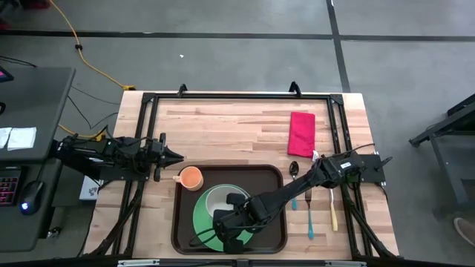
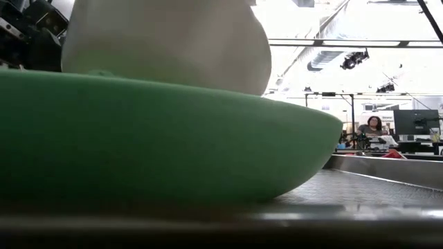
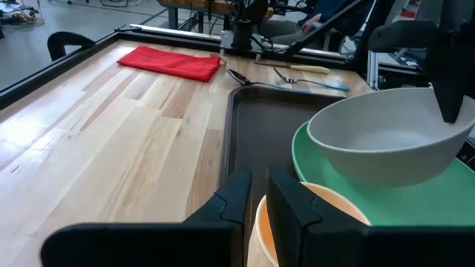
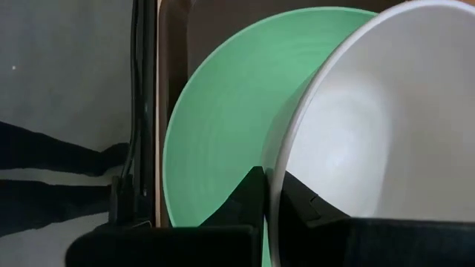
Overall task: Set up tray
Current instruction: Put the gray bowl on the green plate
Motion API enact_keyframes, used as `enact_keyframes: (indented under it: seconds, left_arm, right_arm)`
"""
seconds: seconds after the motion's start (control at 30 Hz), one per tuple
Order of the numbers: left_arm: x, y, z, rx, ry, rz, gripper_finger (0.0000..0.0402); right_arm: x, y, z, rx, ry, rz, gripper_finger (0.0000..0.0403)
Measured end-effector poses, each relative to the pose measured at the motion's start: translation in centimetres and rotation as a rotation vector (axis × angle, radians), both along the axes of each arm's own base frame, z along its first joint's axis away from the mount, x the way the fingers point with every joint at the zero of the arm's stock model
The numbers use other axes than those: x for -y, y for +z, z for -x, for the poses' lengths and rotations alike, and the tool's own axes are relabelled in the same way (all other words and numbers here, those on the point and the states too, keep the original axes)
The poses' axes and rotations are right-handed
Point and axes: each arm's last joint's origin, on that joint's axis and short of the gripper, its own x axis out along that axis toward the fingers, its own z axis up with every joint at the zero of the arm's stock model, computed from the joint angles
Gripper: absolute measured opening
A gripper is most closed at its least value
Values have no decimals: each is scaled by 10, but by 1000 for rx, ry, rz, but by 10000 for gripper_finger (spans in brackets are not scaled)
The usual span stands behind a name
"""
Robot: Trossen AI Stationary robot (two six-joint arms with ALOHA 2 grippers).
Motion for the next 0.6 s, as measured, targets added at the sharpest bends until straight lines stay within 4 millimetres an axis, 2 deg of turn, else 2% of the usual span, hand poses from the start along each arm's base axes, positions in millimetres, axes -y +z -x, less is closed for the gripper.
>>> enact_keyframes:
  seconds: [0.27,0.6]
  left_arm:
    - [0,0,0,0,0,0,74]
    - [0,0,0,0,0,0,74]
  right_arm:
    - [0,0,-1,6,0,-10,0]
    - [-4,-14,-5,-21,15,-30,0]
